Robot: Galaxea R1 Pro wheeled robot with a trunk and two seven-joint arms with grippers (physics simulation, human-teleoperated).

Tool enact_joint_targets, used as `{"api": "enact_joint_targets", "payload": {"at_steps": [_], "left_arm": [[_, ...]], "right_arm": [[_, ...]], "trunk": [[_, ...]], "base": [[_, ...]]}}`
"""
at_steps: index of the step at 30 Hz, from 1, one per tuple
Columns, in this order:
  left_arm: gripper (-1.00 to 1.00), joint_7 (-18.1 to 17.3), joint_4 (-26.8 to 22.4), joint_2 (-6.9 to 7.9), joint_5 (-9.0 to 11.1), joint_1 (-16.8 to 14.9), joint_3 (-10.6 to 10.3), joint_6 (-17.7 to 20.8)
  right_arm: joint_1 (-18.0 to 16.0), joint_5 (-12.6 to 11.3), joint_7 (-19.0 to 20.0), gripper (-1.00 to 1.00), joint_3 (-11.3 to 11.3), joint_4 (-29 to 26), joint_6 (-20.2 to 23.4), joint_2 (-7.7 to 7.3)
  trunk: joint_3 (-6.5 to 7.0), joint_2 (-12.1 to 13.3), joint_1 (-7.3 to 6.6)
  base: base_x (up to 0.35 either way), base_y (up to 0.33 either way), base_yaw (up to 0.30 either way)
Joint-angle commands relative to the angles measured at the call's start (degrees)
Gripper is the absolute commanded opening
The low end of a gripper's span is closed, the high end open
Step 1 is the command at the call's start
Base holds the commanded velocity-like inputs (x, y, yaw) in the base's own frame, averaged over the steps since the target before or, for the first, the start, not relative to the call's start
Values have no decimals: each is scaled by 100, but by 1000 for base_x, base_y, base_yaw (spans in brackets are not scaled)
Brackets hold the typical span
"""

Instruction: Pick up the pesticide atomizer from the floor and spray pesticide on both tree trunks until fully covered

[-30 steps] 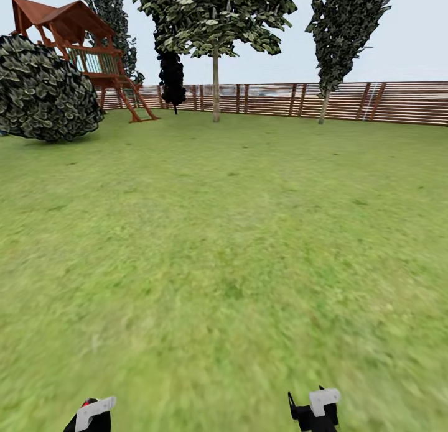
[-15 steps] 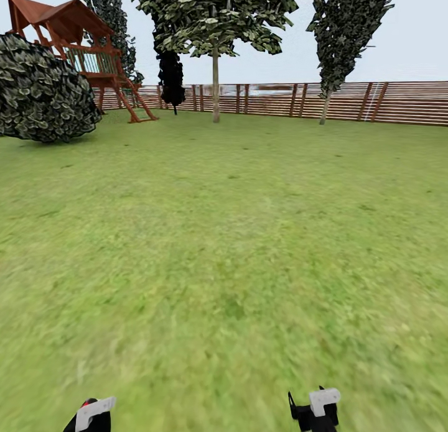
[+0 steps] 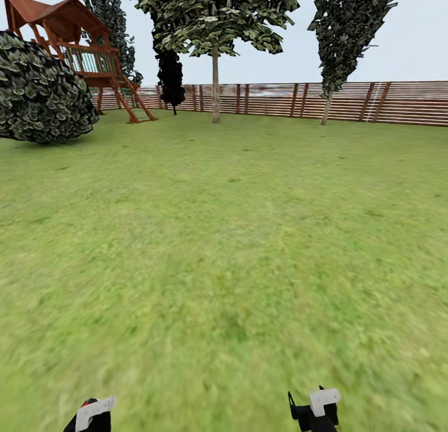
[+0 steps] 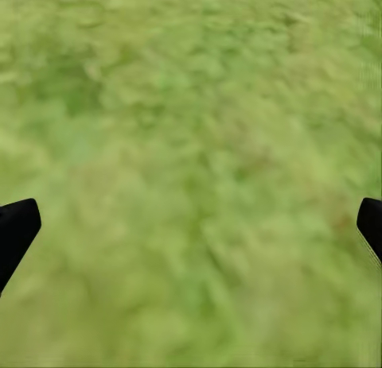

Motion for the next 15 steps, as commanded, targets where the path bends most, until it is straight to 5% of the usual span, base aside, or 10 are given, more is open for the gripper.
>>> {"api": "enact_joint_targets", "payload": {"at_steps": [1,15], "left_arm": [[-100,41,0,4,11,-3,-38,-16],[-100,41,0,4,11,-3,-38,-16]], "right_arm": [[-3,27,-59,100,45,3,-5,0],[-3,27,-65,100,45,3,-5,1]], "trunk": [[-5,-2,3],[-5,-2,3]], "base": [[340,0,0],[340,0,0]]}}
